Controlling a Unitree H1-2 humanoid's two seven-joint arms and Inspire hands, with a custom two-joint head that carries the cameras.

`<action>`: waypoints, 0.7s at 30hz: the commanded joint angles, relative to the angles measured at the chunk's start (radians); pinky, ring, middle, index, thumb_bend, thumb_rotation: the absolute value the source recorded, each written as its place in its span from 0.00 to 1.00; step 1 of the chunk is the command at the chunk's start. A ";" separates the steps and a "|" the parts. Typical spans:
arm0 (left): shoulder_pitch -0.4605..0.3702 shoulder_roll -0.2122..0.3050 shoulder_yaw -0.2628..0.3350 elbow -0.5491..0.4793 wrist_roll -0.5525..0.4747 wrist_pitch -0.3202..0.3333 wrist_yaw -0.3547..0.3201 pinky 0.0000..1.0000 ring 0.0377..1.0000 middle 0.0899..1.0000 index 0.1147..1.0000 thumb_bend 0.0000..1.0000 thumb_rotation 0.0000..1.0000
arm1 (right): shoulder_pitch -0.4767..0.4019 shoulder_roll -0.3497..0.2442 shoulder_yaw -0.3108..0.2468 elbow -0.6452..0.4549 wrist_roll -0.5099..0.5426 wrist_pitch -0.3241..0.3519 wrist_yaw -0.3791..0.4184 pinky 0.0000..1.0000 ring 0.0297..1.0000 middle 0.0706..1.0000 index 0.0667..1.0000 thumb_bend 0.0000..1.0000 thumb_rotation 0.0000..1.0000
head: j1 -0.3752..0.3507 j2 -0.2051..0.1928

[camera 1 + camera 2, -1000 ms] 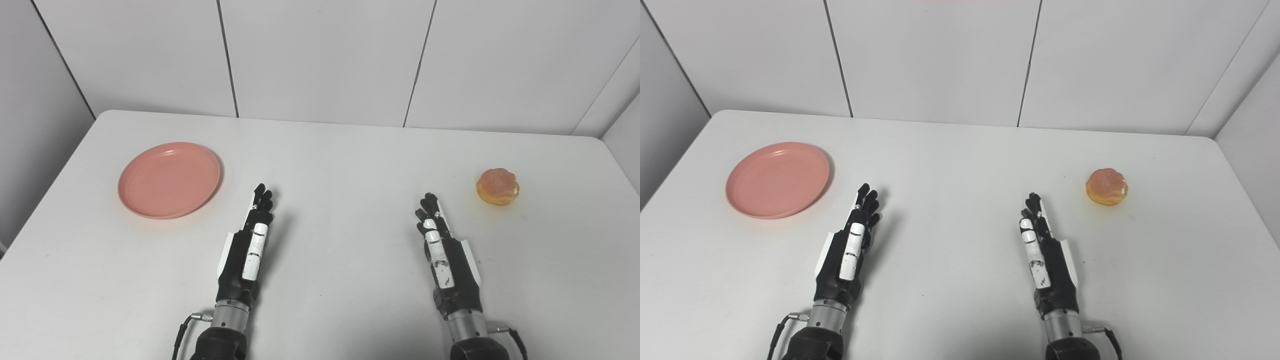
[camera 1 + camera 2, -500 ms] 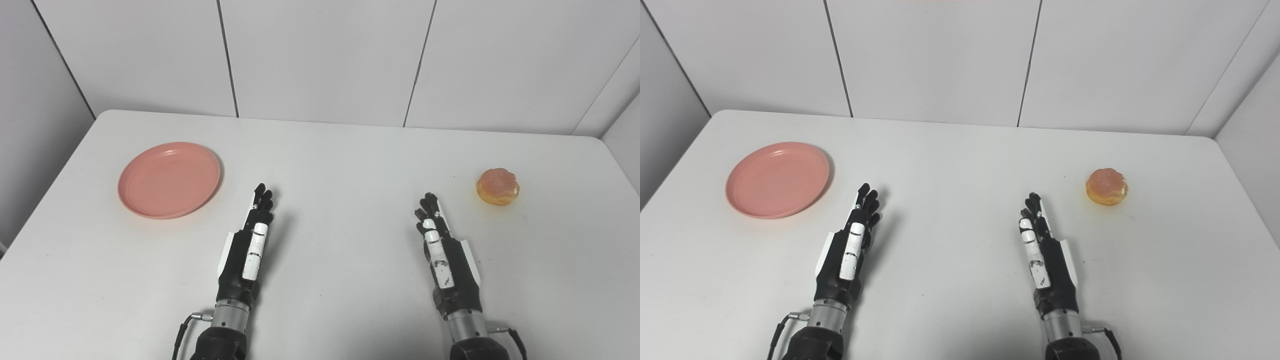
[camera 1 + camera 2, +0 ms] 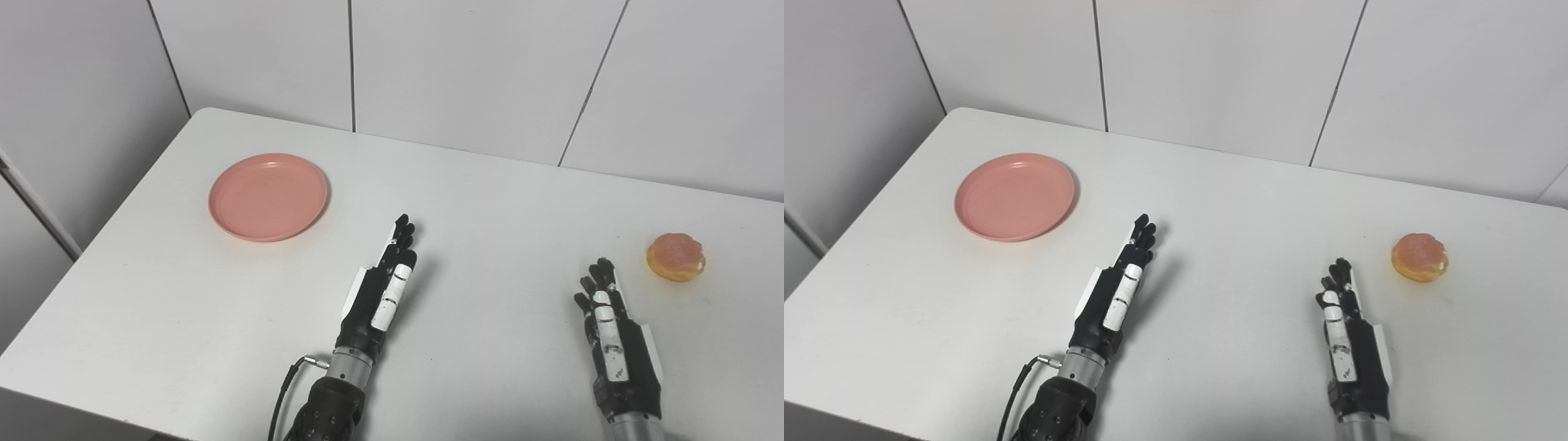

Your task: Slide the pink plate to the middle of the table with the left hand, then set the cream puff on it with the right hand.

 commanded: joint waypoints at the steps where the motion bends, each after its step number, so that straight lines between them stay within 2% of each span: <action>1: 0.002 -0.007 0.007 0.011 -0.005 -0.007 0.013 1.00 1.00 1.00 1.00 0.55 1.00 | -0.019 -0.010 -0.007 -0.002 0.023 -0.062 0.021 1.00 1.00 1.00 1.00 0.50 0.88 | 0.005 -0.002; 6: -0.026 -0.033 0.046 0.010 -0.001 -0.033 0.058 1.00 0.99 0.98 0.95 0.53 1.00 | -0.026 -0.015 -0.013 0.017 0.057 -0.060 0.046 1.00 1.00 1.00 1.00 0.51 0.87 | 0.008 -0.006; 9: -0.062 -0.032 0.077 0.029 0.001 -0.051 0.091 0.99 0.98 0.97 0.93 0.57 1.00 | -0.030 -0.018 -0.015 0.027 0.062 -0.067 0.052 1.00 1.00 1.00 1.00 0.52 0.87 | 0.009 -0.010; 11: -0.090 -0.022 0.103 0.026 -0.045 -0.058 0.085 1.00 0.98 0.97 0.93 0.56 1.00 | -0.030 -0.020 -0.016 0.029 0.062 -0.071 0.056 1.00 1.00 1.00 1.00 0.52 0.88 | 0.009 -0.010; 13: -0.113 -0.011 0.124 0.014 -0.096 -0.053 0.067 1.00 0.99 0.99 0.95 0.55 1.00 | -0.032 -0.020 -0.018 0.033 0.067 -0.075 0.061 1.00 1.00 1.00 1.00 0.52 0.88 | 0.010 -0.009; 16: -0.150 0.015 0.153 -0.004 -0.114 -0.035 0.068 1.00 1.00 0.99 0.97 0.57 1.00 | -0.033 -0.019 -0.020 0.030 0.067 -0.072 0.058 1.00 1.00 1.00 1.00 0.51 0.87 | 0.012 -0.004; 21: -0.199 0.049 0.214 -0.039 -0.161 0.026 0.081 0.98 0.95 0.93 0.91 0.62 1.00 | -0.036 -0.021 -0.023 0.038 0.068 -0.073 0.057 1.00 1.00 1.00 1.00 0.52 0.87 | 0.014 -0.001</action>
